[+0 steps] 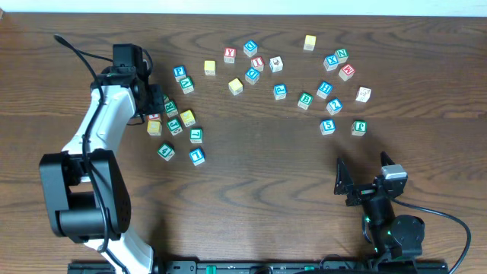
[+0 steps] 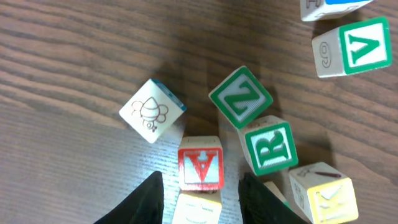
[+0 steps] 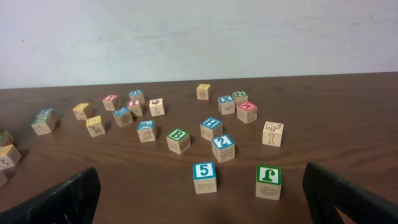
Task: Spell out AI2
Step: 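Close the left gripper on the red A block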
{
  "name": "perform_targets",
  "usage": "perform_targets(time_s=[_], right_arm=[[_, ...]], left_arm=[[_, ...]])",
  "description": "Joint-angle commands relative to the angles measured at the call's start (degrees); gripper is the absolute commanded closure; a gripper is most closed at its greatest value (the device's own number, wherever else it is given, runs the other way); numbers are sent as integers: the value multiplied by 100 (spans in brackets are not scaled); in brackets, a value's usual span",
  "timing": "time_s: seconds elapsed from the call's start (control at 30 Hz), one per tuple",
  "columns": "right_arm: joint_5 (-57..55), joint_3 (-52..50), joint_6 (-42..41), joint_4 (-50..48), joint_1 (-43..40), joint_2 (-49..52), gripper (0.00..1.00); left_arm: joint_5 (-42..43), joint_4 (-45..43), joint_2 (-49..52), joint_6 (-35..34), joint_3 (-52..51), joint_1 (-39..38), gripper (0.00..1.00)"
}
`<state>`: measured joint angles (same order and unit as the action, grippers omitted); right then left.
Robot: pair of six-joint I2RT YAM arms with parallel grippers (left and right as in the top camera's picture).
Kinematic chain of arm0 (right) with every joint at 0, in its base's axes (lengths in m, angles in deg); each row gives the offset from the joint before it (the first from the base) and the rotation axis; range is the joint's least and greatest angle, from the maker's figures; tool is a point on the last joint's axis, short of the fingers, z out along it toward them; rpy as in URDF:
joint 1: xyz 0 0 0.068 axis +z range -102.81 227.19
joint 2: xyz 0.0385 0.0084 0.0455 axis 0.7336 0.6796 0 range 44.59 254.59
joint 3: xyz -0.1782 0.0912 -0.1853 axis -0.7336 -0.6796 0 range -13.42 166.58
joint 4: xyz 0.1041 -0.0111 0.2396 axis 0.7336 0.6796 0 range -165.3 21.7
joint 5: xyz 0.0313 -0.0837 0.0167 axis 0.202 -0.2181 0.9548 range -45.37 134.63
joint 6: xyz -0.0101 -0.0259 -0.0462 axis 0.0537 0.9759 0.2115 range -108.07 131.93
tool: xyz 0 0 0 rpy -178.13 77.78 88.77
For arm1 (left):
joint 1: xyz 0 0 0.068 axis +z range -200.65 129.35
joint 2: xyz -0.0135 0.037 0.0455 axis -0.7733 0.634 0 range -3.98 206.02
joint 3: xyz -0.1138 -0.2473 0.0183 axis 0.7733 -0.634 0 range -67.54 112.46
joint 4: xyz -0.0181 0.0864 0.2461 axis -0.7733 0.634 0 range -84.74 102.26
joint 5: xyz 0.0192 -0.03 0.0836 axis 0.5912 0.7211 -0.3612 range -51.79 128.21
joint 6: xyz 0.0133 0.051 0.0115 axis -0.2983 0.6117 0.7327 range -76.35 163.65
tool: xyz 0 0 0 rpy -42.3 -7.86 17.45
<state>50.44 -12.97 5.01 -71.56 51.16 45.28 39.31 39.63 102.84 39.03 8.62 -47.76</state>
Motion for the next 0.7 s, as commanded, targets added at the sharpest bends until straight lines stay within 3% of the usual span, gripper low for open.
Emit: perform_targets(time_s=[0.0, 0.67], right_arm=[[17, -13, 59, 13, -24, -31, 1], [17, -13, 59, 13, -24, -31, 1]], left_arm=[[-76, -20, 361, -39, 22, 17, 60], [-74, -153, 669, -42, 17, 17, 61]])
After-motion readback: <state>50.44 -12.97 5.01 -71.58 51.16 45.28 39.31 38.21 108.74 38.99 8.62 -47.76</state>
